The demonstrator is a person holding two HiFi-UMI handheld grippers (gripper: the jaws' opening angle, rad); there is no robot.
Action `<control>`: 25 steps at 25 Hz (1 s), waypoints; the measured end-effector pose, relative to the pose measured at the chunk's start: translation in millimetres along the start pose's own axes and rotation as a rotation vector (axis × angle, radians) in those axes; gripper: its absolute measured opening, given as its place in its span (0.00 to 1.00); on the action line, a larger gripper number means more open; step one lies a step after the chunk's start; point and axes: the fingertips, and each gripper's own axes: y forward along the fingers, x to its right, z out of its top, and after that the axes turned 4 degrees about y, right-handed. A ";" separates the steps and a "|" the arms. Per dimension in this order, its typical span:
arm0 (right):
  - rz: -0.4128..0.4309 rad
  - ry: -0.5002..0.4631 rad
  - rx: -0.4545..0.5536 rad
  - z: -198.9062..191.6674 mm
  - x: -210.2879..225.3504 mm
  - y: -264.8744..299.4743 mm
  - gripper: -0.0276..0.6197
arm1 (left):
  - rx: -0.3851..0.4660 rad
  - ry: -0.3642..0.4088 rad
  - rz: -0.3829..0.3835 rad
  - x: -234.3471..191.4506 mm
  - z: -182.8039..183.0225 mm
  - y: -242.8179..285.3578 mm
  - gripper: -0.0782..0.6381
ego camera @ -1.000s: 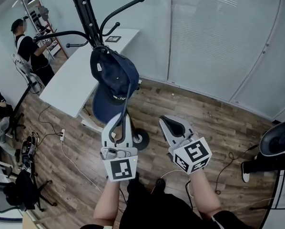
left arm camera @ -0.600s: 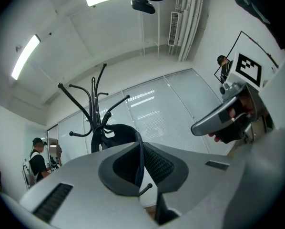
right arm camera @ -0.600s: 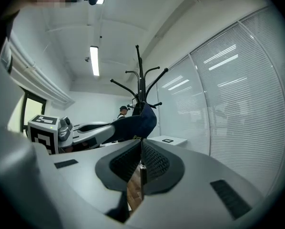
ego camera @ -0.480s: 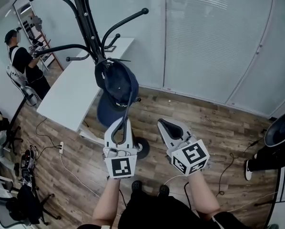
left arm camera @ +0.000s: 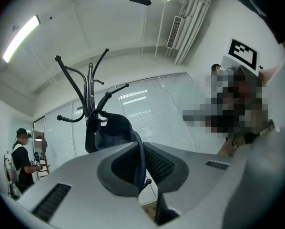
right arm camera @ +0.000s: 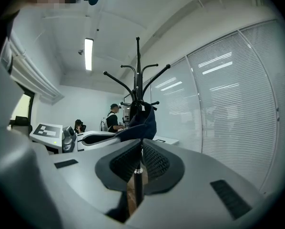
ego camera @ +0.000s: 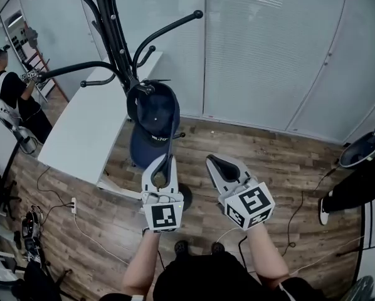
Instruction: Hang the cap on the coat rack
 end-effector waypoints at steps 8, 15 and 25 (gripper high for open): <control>-0.080 0.009 -0.013 -11.7 -14.0 7.4 0.09 | -0.007 -0.029 -0.095 0.7 -30.9 6.7 0.18; -0.137 0.024 -0.032 -24.1 -23.2 11.0 0.09 | -0.014 -0.053 -0.186 6.8 -52.3 12.0 0.21; -0.185 0.029 -0.050 -28.1 -33.2 11.1 0.09 | -0.089 -0.106 -0.287 21.2 -88.1 13.5 0.24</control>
